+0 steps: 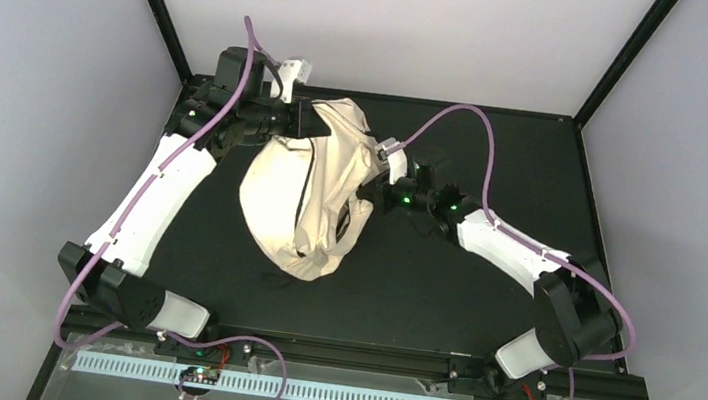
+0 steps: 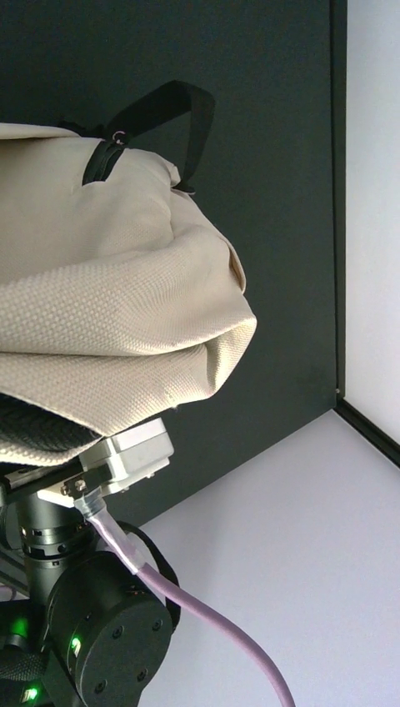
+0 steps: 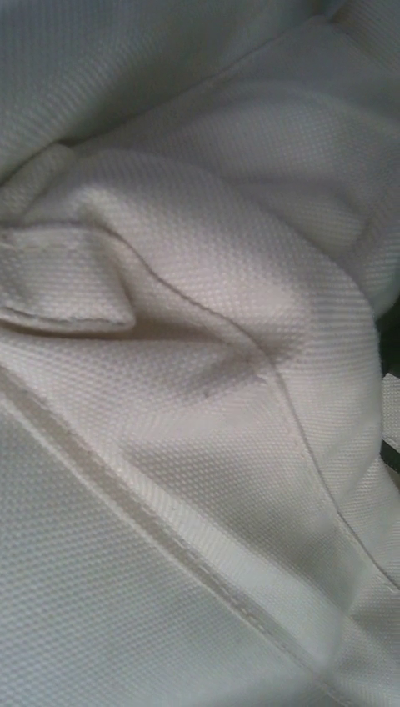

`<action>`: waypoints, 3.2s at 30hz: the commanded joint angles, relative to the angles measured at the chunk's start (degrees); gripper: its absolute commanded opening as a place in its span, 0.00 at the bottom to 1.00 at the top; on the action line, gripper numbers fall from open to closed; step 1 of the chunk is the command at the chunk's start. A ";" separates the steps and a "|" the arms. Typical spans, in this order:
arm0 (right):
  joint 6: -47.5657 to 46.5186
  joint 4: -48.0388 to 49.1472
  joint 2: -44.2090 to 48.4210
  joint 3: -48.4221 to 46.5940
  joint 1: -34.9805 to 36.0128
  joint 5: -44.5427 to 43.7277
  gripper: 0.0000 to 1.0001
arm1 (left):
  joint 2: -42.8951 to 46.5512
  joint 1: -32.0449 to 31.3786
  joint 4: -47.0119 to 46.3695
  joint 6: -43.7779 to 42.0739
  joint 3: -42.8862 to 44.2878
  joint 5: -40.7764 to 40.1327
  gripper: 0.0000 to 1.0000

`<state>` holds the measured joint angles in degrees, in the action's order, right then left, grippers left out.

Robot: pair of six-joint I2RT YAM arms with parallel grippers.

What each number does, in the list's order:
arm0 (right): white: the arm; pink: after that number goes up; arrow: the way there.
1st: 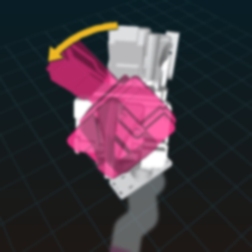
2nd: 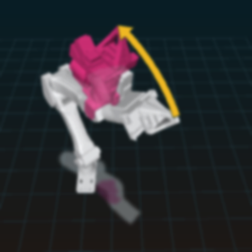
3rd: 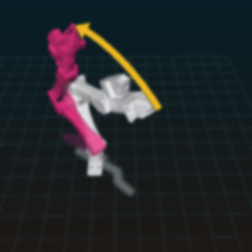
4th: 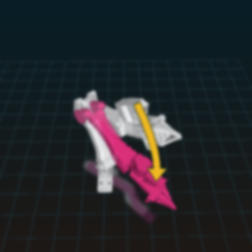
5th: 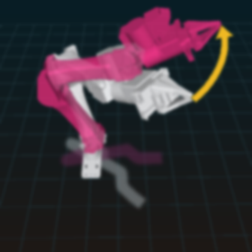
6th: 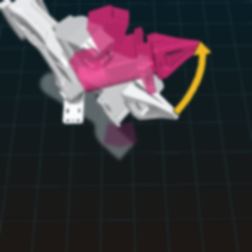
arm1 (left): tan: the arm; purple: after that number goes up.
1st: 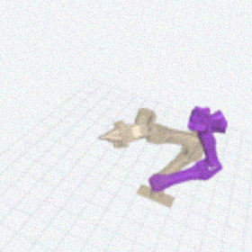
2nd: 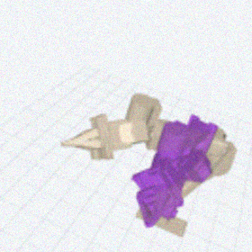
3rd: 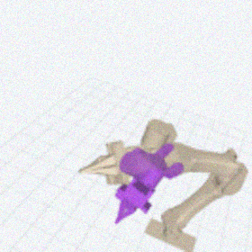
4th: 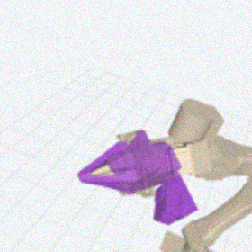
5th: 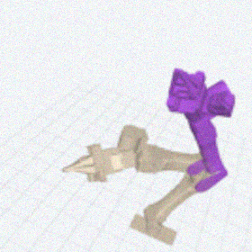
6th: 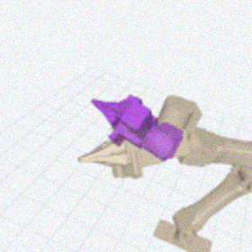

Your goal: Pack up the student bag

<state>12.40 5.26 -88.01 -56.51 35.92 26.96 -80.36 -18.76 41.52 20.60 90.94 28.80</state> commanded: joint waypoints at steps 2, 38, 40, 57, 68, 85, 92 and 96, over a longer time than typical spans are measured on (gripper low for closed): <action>-2.02 -0.09 1.95 2.16 0.09 -0.09 0.01 | 3.69 1.31 -6.55 -7.82 0.38 1.64 0.04; -0.65 -10.04 4.23 -1.02 5.85 -2.51 0.01 | -14.13 -3.12 0.30 -24.05 23.29 -10.43 0.02; 2.24 -7.67 4.95 0.80 7.14 -1.16 0.01 | -11.25 -2.36 -5.45 -21.96 19.34 -10.70 0.02; 2.20 -10.88 14.56 2.98 12.94 -2.71 0.32 | -9.48 -0.16 5.11 -34.72 25.56 21.21 0.02; -16.29 -31.48 30.14 -7.16 2.48 1.28 1.00 | -1.77 -3.31 21.08 -60.98 20.07 27.77 0.02; -25.93 -35.97 28.57 -16.45 1.54 -12.51 1.00 | -0.79 -7.40 27.10 -69.65 19.92 25.31 0.02; -26.56 -35.45 31.88 -16.41 -0.78 -5.33 1.00 | -0.42 -7.69 25.97 -69.23 19.19 25.22 0.02; -24.80 -31.74 29.95 -13.67 -0.85 4.27 1.00 | -0.39 -8.29 25.66 -69.22 18.60 25.81 0.01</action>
<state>-13.21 -29.63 -55.92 -72.40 35.22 21.71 -83.88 -26.39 73.10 -46.59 107.77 47.40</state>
